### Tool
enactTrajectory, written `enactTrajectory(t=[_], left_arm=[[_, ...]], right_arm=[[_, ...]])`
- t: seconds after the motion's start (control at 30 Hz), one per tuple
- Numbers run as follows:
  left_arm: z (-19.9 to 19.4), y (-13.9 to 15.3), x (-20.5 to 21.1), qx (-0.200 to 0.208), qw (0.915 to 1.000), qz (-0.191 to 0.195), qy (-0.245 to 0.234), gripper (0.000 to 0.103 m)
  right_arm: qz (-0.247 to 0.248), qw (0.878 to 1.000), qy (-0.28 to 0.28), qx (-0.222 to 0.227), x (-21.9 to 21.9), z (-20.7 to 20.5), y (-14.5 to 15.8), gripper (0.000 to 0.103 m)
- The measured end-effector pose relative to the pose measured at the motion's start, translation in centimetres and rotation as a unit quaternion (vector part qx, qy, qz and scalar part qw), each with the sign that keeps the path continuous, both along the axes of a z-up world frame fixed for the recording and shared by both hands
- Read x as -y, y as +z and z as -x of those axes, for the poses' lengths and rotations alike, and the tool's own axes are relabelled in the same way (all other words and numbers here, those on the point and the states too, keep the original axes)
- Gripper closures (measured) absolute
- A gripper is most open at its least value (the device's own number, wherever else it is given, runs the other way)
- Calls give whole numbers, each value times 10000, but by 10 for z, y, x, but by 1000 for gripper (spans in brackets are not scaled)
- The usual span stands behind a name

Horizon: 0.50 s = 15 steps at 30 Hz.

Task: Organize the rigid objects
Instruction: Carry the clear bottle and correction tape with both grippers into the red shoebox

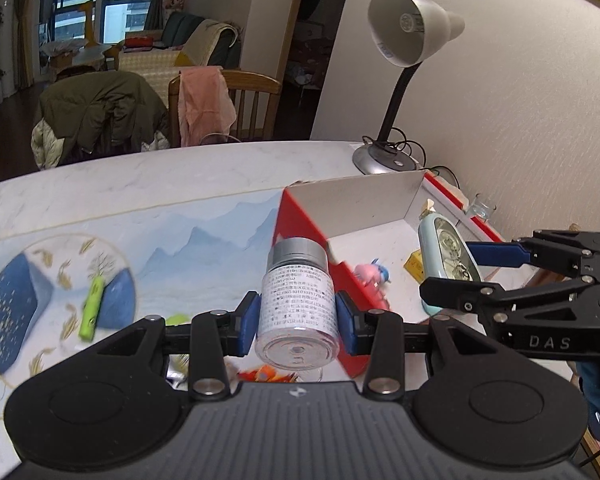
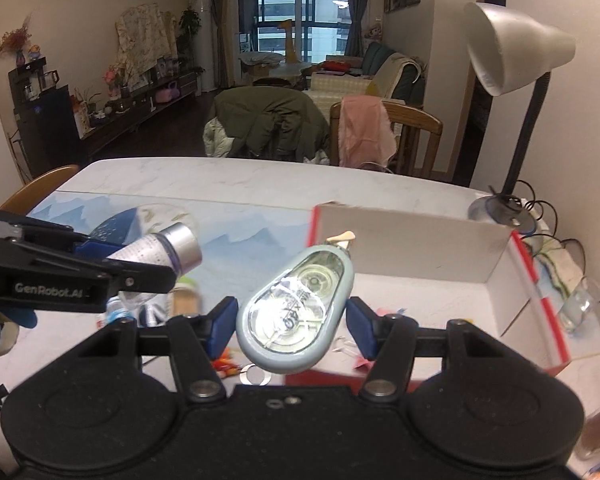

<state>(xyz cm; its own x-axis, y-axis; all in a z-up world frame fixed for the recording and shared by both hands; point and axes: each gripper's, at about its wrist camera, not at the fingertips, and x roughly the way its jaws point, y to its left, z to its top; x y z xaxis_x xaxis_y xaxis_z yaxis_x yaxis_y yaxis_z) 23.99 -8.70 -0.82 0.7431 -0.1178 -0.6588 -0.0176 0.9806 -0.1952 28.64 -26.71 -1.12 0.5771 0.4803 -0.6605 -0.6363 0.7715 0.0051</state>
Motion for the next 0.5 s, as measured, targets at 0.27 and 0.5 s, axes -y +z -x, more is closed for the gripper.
enactTrajectory(t=[0.27, 0.5], left_arm=[[-41, -3, 39, -127, 9998, -113, -89, 63], [-77, -12, 82, -284, 9985, -339, -337, 63]], right_arm=[[61, 10000, -65, -31, 30, -44, -4, 45], [134, 9998, -143, -75, 56, -78, -14, 45]])
